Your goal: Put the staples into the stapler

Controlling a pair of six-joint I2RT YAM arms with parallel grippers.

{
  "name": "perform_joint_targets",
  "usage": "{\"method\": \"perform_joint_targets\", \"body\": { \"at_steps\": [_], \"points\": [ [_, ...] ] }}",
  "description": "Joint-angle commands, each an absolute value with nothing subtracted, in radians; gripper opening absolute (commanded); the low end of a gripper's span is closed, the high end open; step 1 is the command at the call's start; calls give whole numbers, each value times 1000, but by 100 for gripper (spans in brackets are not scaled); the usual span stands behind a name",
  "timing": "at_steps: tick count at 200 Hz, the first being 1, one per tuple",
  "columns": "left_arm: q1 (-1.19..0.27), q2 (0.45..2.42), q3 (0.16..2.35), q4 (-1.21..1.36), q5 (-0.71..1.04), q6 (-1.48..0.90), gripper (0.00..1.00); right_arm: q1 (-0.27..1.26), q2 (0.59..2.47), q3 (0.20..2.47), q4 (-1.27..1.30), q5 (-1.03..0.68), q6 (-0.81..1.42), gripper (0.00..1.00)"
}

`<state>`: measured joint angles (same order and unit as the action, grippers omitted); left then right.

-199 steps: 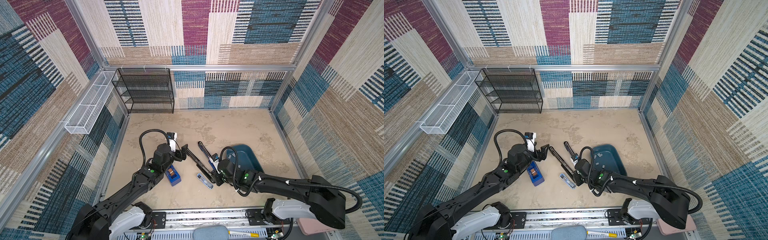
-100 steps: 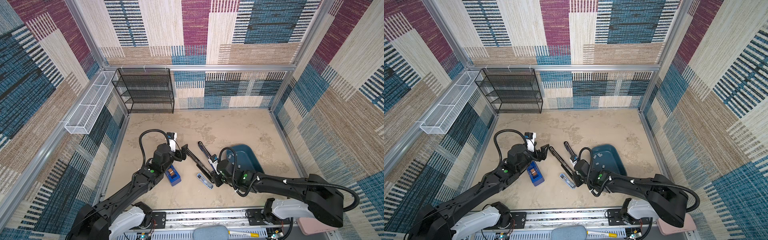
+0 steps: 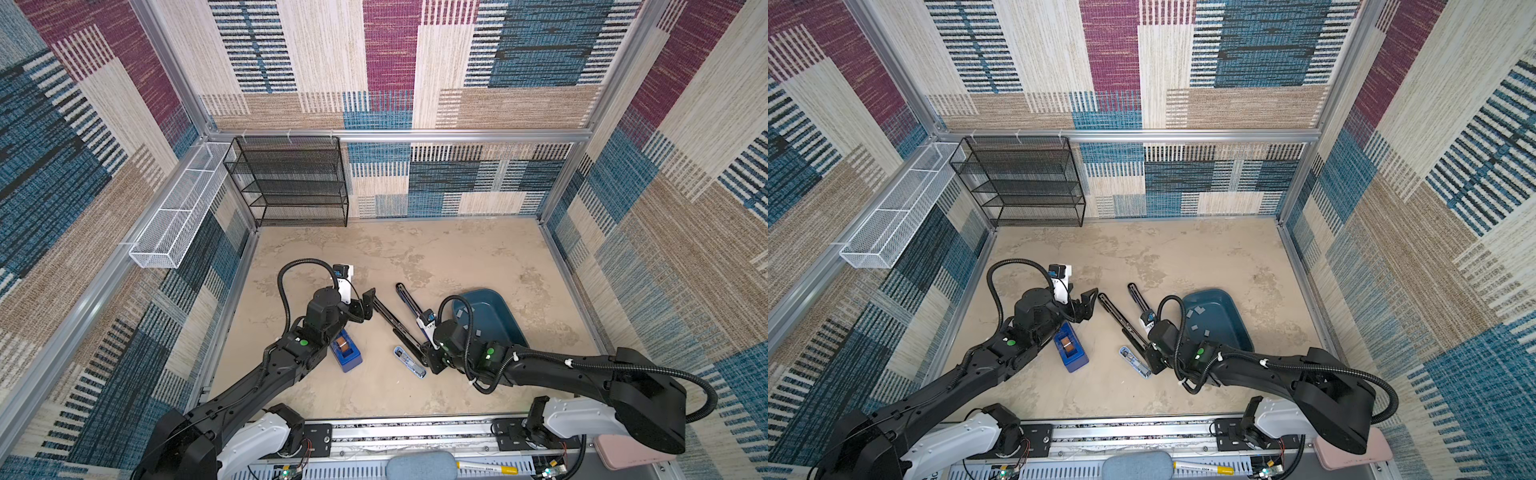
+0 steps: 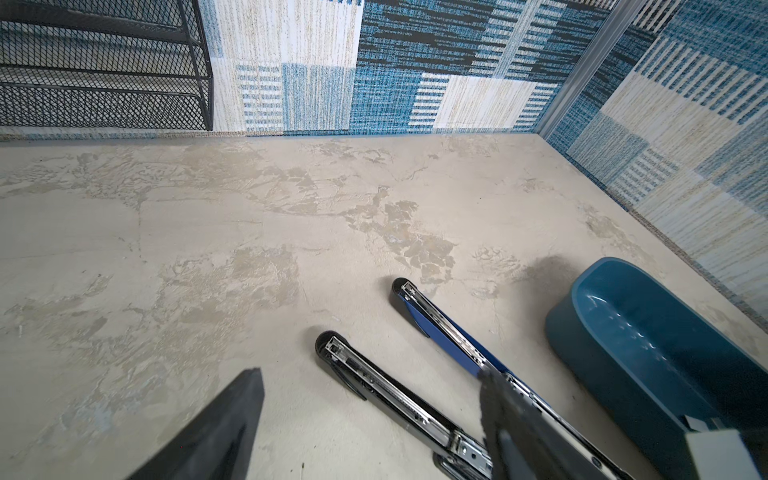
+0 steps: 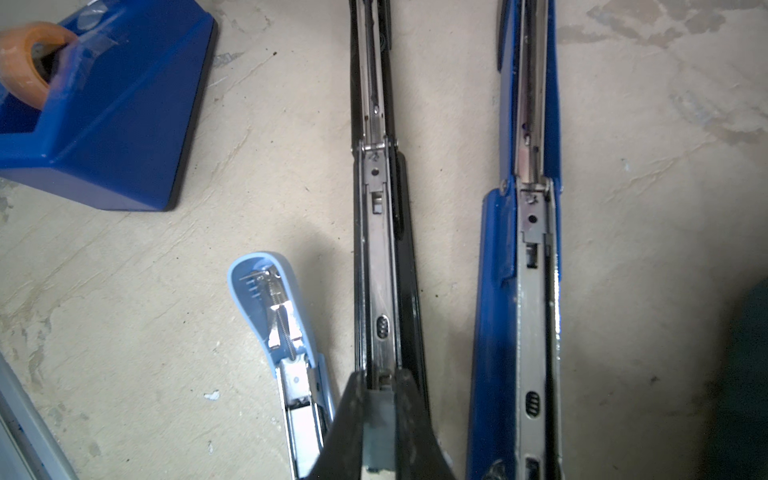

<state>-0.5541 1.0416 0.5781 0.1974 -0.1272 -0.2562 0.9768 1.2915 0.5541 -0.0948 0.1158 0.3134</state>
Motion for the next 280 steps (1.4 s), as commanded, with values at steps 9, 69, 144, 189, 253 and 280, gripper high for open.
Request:
{"method": "perform_joint_targets", "body": {
  "at_steps": [9, 69, 144, 189, 253, 280],
  "points": [
    [-554, 1042, 578, 220, -125, -273, 85, 979, 1300, 558, -64, 124, 310, 3],
    [-554, 1038, 577, 222, -123, -274, 85, 979, 1290, 554, -61, 136, 314, 3],
    [-554, 1042, 577, 222, -123, -274, 85, 979, 1265, 542, -54, 143, 314, 3],
    [-554, 1042, 578, 222, -121, -273, 85, 978, 1290, 552, -55, 135, 311, 2],
    [-554, 1040, 578, 221, -121, -275, 85, 978, 1293, 552, -55, 138, 313, 2],
    [-554, 1041, 578, 221, -118, -275, 85, 979, 1305, 556, -58, 137, 312, 2]
  ]
}}
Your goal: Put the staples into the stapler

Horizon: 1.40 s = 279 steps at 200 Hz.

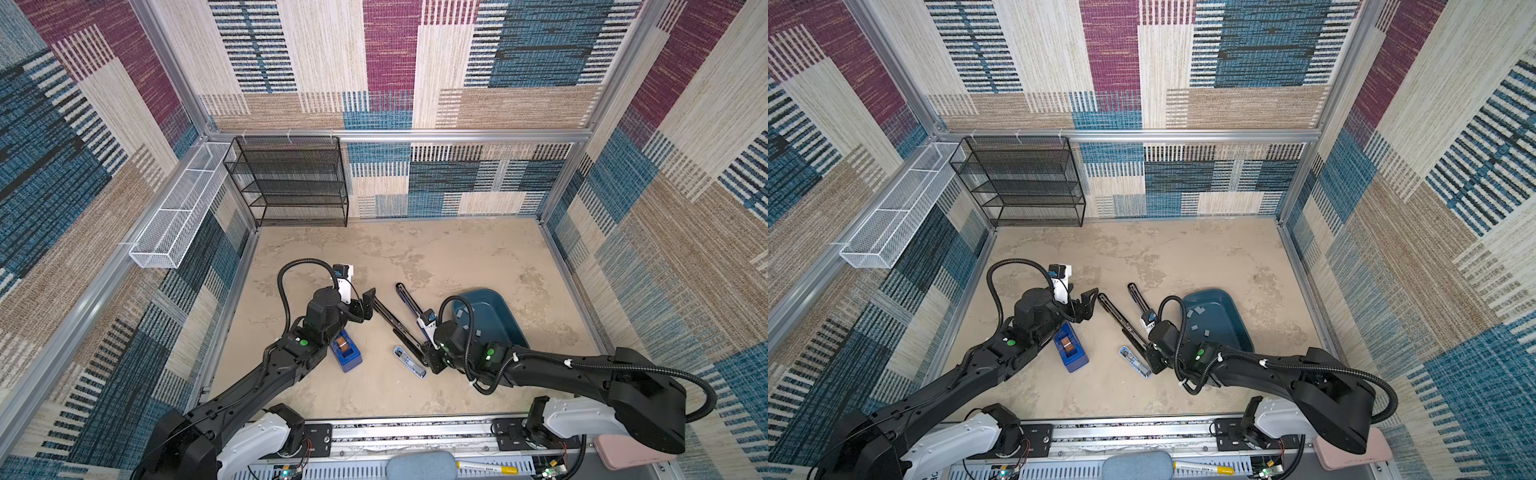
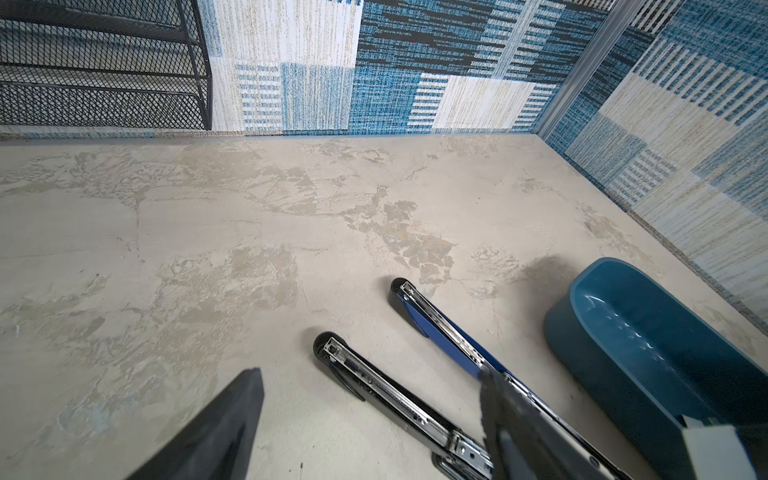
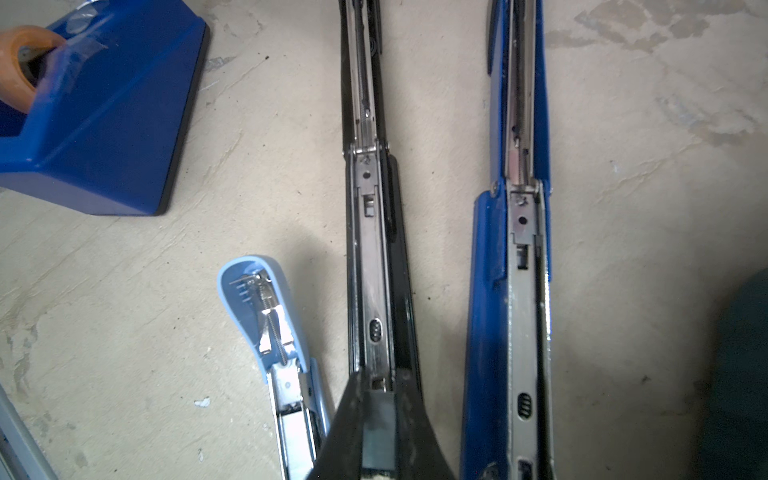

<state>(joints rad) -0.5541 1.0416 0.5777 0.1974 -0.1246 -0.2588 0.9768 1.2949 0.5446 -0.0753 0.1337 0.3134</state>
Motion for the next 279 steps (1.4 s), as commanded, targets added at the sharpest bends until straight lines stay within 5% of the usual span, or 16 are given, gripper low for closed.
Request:
{"method": "perform_joint_targets", "body": {
  "at_steps": [1, 279],
  "points": [
    [-554, 1041, 578, 221, -118, -275, 85, 979, 1305, 556, -58, 137, 313, 2],
    [-554, 1043, 578, 222, -122, -274, 85, 1012, 1353, 586, -129, 155, 393, 0]
  ]
}}
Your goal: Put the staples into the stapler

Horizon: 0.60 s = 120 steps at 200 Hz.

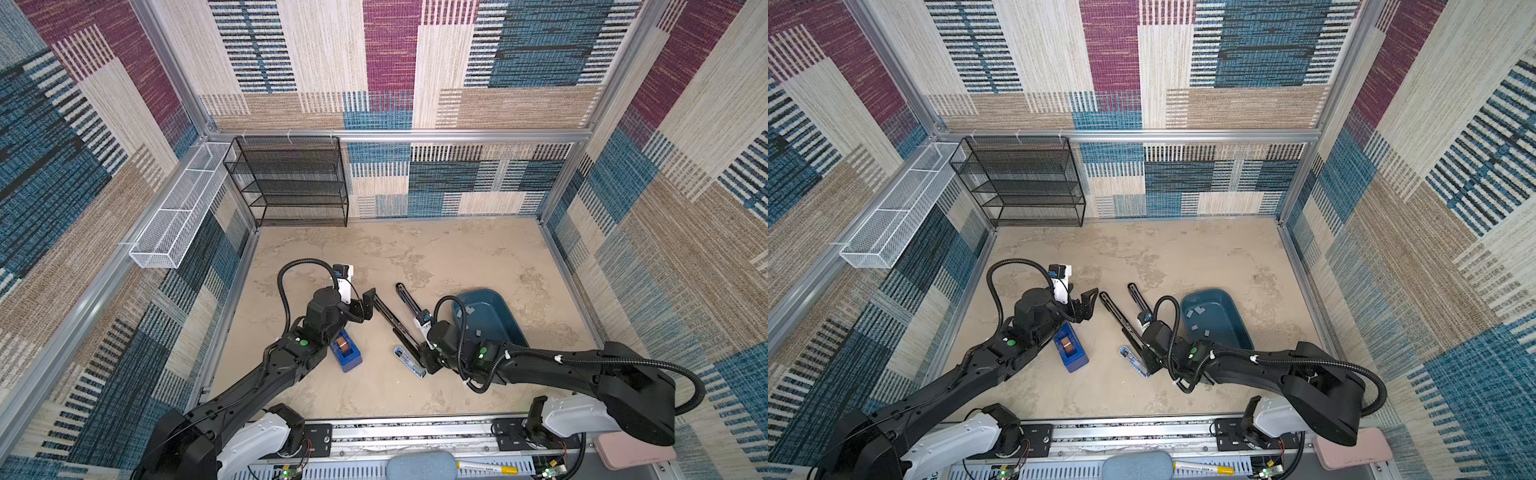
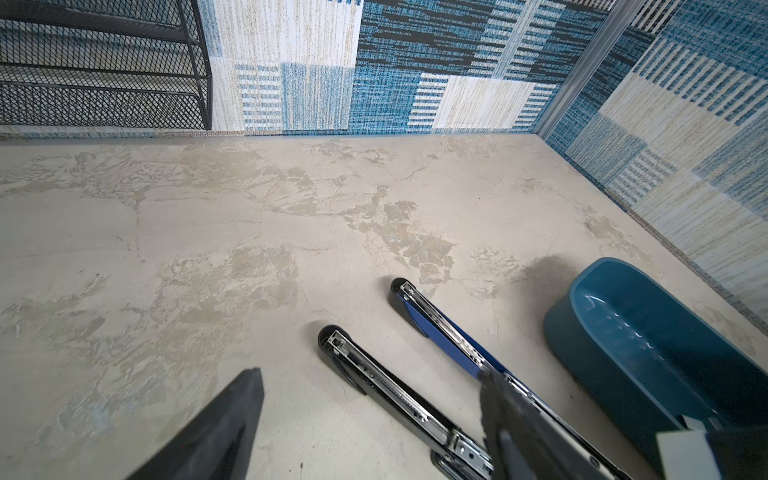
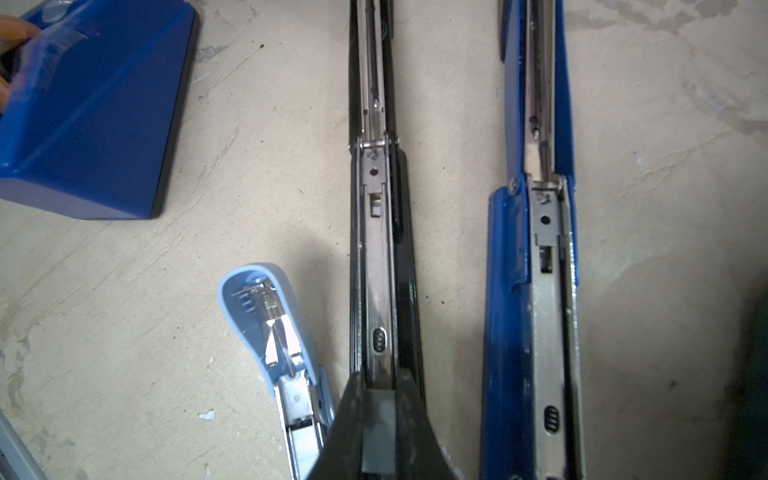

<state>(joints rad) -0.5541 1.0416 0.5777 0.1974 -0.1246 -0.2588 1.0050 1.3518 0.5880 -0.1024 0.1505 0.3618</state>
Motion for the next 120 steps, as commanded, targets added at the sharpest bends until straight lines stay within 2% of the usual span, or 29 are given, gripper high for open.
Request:
{"method": "perform_joint_targets", "body": {
  "at_steps": [1, 72, 120],
  "points": [
    [-554, 1043, 578, 222, -123, -274, 85, 1012, 1353, 587, -129, 155, 393, 0],
    [-554, 1043, 578, 221, -123, -274, 85, 1023, 1344, 583, -197, 166, 450, 0],
    [-554, 1042, 578, 221, -123, -273, 85, 1030, 1354, 589, -214, 168, 467, 5]
  ]
}}
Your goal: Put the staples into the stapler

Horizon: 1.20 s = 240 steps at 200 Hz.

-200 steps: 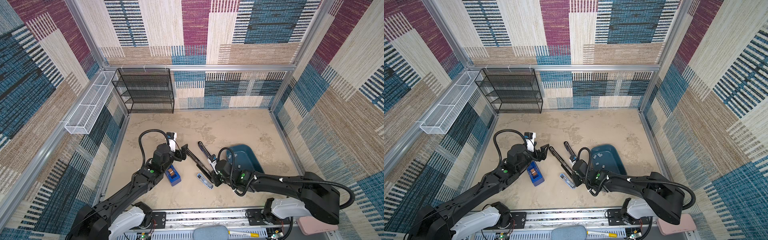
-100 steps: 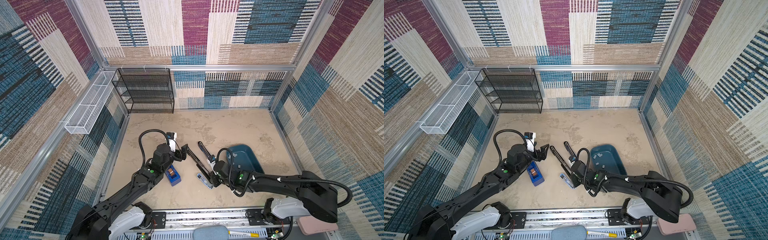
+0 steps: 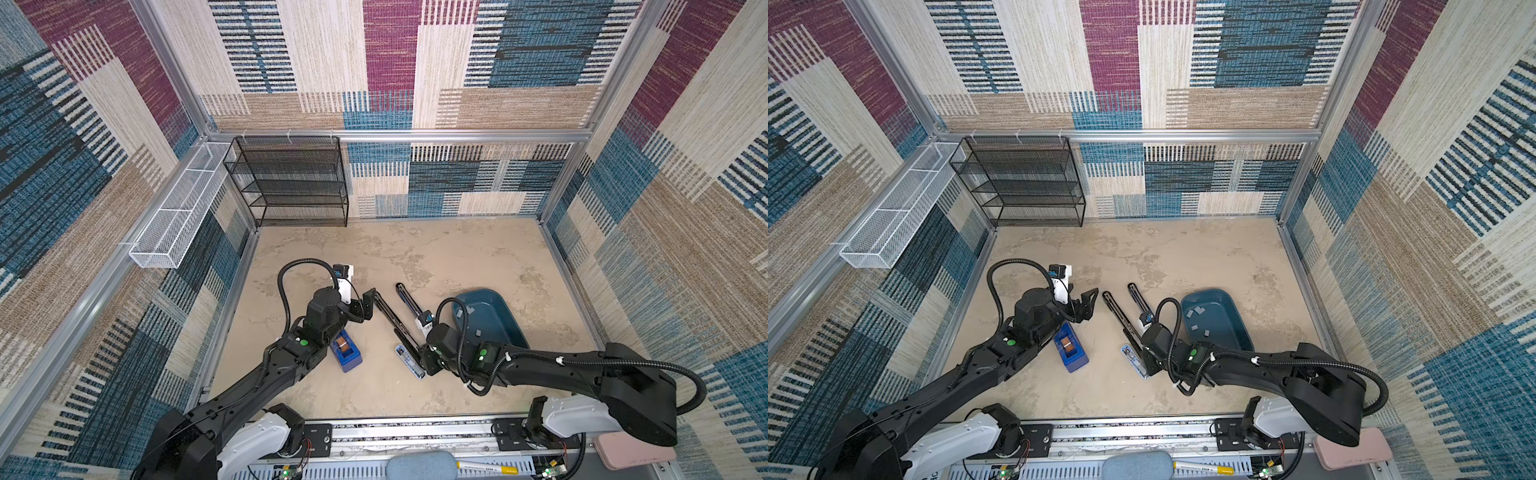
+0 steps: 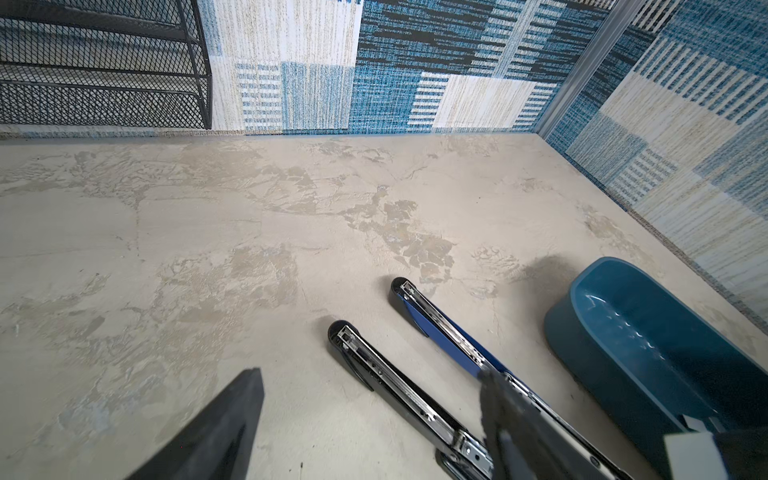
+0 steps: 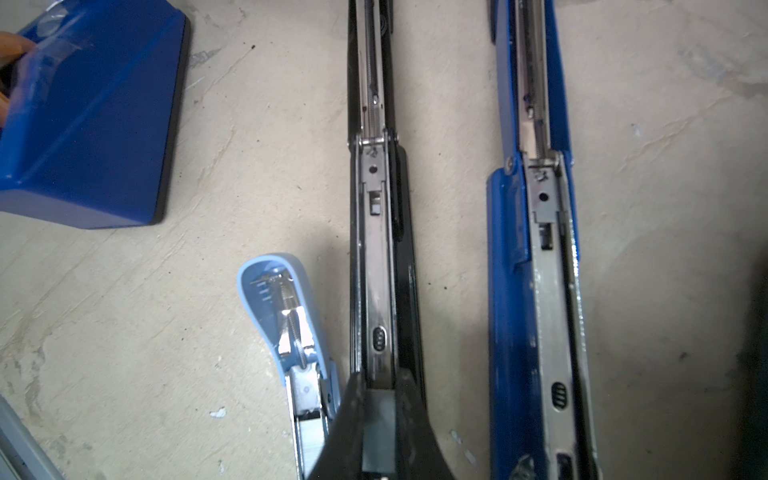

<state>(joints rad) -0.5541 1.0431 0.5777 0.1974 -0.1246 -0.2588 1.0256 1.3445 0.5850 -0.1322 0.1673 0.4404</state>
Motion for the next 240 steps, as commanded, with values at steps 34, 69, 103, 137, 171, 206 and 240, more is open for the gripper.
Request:
{"method": "perform_joint_targets", "body": {
  "at_steps": [34, 69, 103, 137, 171, 206, 240],
  "points": [
    [-554, 1040, 578, 220, -130, -271, 85, 1033, 1350, 600, -231, 181, 468, 17],
    [-554, 1042, 578, 221, -129, -272, 85, 1034, 1341, 607, -237, 191, 466, 25],
    [-554, 1045, 579, 218, -126, -273, 85, 1034, 1326, 602, -238, 198, 472, 32],
    [-554, 1039, 577, 223, -119, -272, 85, 1035, 1298, 611, -244, 198, 472, 35],
    [-554, 1034, 575, 226, -121, -272, 85, 1034, 1270, 616, -242, 213, 477, 35],
    [-554, 1037, 577, 220, -128, -272, 85, 1034, 1270, 608, -243, 234, 486, 35],
    [-554, 1041, 580, 216, -127, -274, 85, 1035, 1246, 611, -261, 272, 516, 34]
  ]
}}
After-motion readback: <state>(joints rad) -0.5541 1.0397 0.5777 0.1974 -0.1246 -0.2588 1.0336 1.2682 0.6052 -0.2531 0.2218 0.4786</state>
